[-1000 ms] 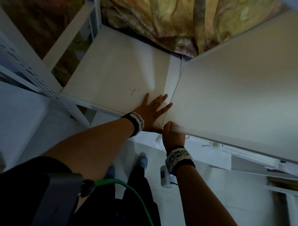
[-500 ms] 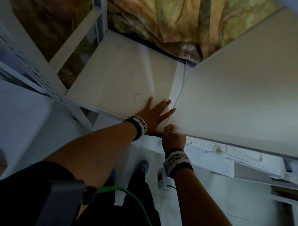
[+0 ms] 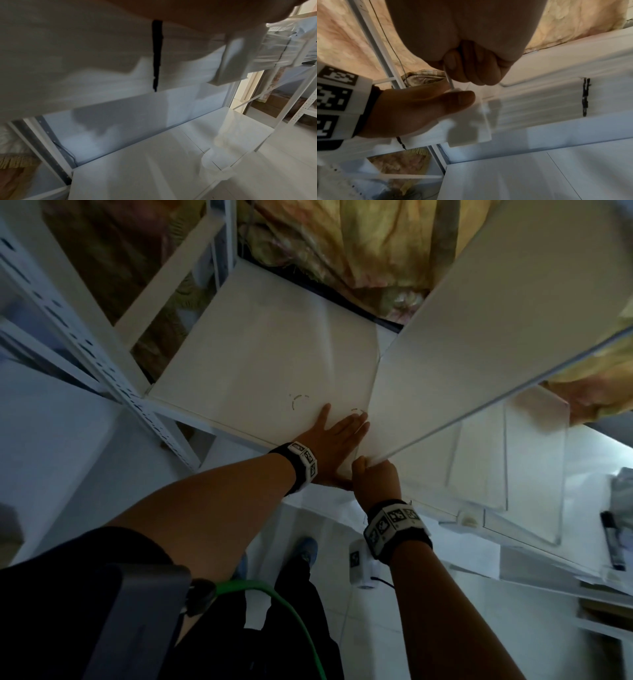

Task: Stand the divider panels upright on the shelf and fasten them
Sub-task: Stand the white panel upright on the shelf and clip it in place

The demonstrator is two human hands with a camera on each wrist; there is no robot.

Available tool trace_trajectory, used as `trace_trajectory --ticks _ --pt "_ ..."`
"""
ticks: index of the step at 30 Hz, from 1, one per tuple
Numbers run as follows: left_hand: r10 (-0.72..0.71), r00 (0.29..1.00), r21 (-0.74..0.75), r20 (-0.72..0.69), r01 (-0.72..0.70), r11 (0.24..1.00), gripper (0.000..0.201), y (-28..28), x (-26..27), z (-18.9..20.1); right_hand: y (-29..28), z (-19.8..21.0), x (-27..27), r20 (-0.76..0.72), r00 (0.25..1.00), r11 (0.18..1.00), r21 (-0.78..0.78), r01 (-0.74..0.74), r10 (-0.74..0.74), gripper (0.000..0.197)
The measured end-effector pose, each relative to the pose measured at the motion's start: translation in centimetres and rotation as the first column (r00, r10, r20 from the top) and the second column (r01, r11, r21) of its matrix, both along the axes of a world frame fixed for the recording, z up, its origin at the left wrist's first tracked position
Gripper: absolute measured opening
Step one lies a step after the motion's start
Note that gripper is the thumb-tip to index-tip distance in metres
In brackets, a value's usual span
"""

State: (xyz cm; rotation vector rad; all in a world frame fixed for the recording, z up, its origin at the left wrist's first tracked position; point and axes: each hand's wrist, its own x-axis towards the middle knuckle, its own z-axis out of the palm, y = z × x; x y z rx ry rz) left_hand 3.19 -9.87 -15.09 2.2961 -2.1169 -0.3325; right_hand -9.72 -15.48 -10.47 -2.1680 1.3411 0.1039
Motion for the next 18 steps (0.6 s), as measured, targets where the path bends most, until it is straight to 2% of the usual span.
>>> trace_trajectory --ticks 2,6,10,13,15,18 --pt "-0.004 1.000 0.045 0.012 0.004 0.999 0.120 0.1 -0.1 0.3 0.0 -0.2 -0.2 0.052 0.999 1.000 0.028 0.012 -0.013 0.036" --pt "-0.028 0.999 0.011 0.023 0.028 1.000 0.119 -0.1 -0.2 0.2 0.0 0.2 -0.1 0.157 0.981 0.993 0.062 0.102 -0.111 0.034" --pt "-0.047 0.998 0.003 0.031 0.047 0.999 0.118 -0.2 -0.3 -0.3 0.0 0.8 -0.2 0.081 0.997 0.996 0.090 -0.025 0.017 0.025" --pt "-0.067 0.996 0.017 0.056 0.066 0.998 0.117 -0.3 -0.4 -0.2 -0.5 1.0 -0.3 0.038 0.999 0.993 0.114 0.022 -0.026 0.023" --pt "-0.070 0.996 0.004 0.051 0.070 0.998 0.117 -0.4 -0.4 -0.3 -0.7 0.8 0.0 0.064 0.994 0.989 0.126 0.082 -0.091 0.022" --pt "-0.078 0.996 -0.002 0.037 0.078 0.997 0.116 -0.6 -0.1 -0.3 -0.7 1.1 0.4 0.055 0.995 0.982 0.177 0.066 -0.077 0.018"
